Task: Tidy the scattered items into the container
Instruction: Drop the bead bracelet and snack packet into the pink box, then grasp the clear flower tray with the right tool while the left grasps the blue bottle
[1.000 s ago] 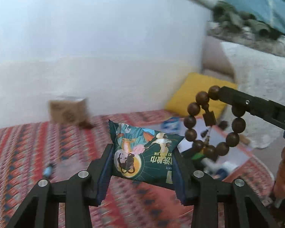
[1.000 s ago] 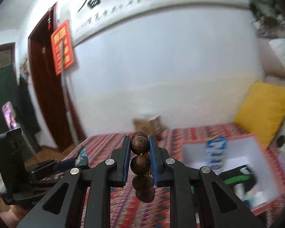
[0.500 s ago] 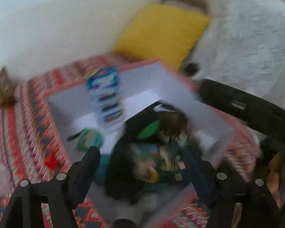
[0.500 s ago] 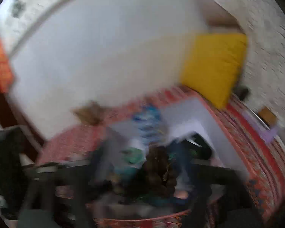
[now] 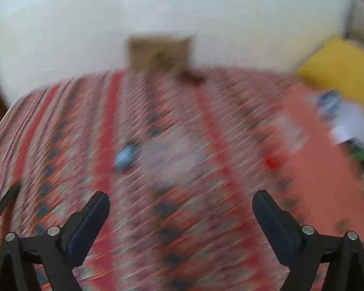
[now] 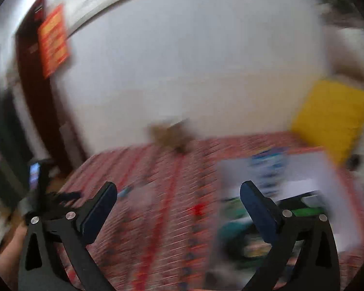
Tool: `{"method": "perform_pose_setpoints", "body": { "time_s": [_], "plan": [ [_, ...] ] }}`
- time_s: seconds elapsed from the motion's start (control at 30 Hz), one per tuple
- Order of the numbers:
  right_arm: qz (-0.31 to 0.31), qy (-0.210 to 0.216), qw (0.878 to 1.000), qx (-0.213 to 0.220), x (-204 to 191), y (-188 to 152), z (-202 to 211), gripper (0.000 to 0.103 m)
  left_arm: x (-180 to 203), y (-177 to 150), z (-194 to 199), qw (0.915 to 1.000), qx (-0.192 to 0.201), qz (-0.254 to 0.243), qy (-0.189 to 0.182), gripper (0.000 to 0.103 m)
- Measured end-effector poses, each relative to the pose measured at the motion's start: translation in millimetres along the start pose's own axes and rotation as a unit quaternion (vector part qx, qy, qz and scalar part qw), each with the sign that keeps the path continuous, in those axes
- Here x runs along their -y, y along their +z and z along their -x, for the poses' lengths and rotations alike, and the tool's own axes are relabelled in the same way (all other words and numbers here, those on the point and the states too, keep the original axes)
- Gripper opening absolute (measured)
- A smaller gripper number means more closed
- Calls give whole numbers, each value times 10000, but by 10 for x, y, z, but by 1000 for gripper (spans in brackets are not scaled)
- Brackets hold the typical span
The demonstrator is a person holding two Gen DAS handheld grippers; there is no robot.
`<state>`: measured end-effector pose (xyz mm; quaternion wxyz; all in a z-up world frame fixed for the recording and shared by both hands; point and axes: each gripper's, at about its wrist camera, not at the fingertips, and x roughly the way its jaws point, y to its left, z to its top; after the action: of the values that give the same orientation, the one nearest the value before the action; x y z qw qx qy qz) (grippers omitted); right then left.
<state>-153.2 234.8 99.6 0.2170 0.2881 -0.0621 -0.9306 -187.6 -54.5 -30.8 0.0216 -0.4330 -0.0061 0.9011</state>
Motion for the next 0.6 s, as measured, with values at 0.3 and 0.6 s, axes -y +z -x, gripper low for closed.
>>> {"method": "perform_pose_setpoints", "body": {
  "time_s": [0.3, 0.6],
  "plan": [
    [1054, -525, 9649, -2347, -741, -1093, -1813, 103, -791, -498, -806, 9958, -809, 401, 119, 98],
    [1130, -658, 9552, -2656, -668, -1209, -2699, 103, -772, -26, -1358, 9981, -569, 36, 240, 101]
  ]
}}
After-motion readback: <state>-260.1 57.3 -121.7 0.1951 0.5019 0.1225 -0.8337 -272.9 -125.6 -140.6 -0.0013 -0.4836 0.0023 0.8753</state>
